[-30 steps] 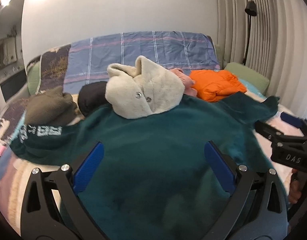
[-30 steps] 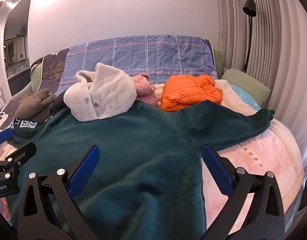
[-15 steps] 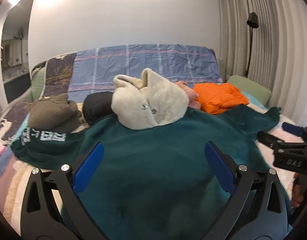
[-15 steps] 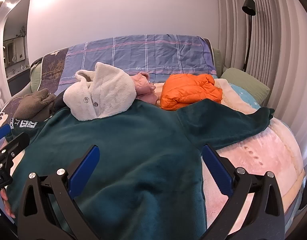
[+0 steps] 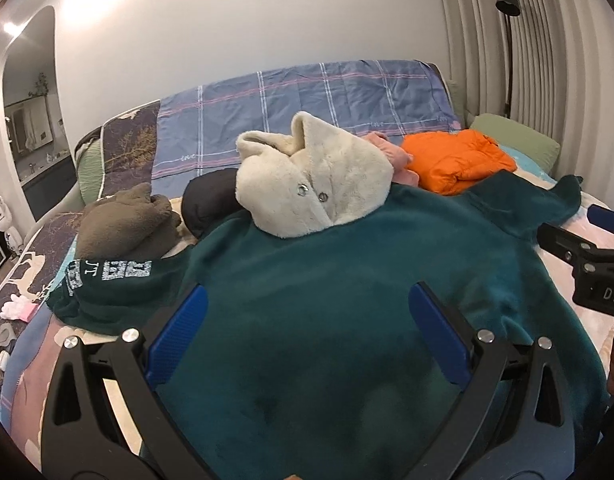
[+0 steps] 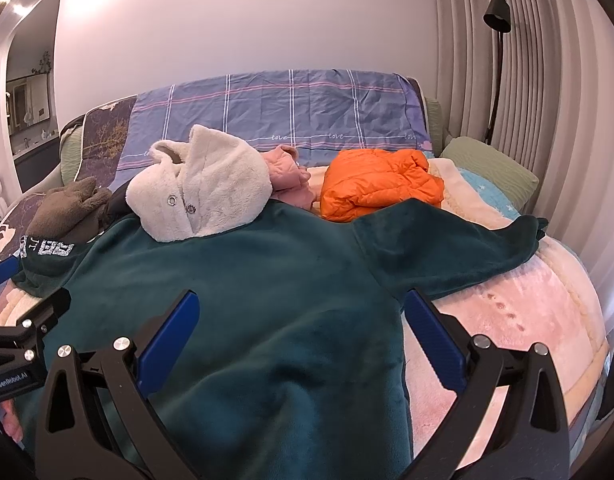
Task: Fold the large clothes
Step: 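Grasp the cream fleece jacket with both grippers and lift it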
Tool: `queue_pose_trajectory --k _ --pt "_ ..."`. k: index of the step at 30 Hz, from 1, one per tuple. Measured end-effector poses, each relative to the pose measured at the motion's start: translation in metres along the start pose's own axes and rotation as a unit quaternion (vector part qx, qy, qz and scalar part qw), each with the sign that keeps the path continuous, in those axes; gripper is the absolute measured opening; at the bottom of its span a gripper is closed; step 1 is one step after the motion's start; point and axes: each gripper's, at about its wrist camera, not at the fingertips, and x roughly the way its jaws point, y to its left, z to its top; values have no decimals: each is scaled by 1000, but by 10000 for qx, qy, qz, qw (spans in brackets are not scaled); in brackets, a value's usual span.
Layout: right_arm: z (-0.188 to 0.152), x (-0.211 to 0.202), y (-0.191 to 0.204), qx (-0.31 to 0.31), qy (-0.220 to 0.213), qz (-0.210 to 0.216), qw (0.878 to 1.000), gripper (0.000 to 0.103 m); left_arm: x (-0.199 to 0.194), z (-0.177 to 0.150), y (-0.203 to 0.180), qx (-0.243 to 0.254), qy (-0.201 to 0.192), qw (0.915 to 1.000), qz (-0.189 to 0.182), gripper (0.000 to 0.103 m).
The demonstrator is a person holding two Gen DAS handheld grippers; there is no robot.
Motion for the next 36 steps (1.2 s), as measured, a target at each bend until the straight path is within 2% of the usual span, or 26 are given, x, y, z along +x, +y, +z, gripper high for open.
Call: queue_pose_trajectory --k 12,19,24,28,31,33,36 --pt "-1 0 0 -11 12 4 10000 102 0 -1 1 -113 -15 9999 96 101" --pt "0 2 1 -17 21 2 10000 102 7 -3 5 -193 155 9996 105 101" --pt "4 5 2 -122 -1 14 9999 102 11 8 12 -250 126 9996 10 101" --pt "31 22 6 -410 34 347 9985 102 28 39 32 -384 112 9990 -189 101" --pt "70 53 5 -628 178 755 9950 102 55 75 55 -504 117 9981 -342 101" --pt "104 85 5 -718 388 1114 9904 102 87 104 76 -705 312 9956 -528 101" --pt "146 132 9 -842 735 1202 9864 102 138 135 108 -1182 679 9887 -620 101"
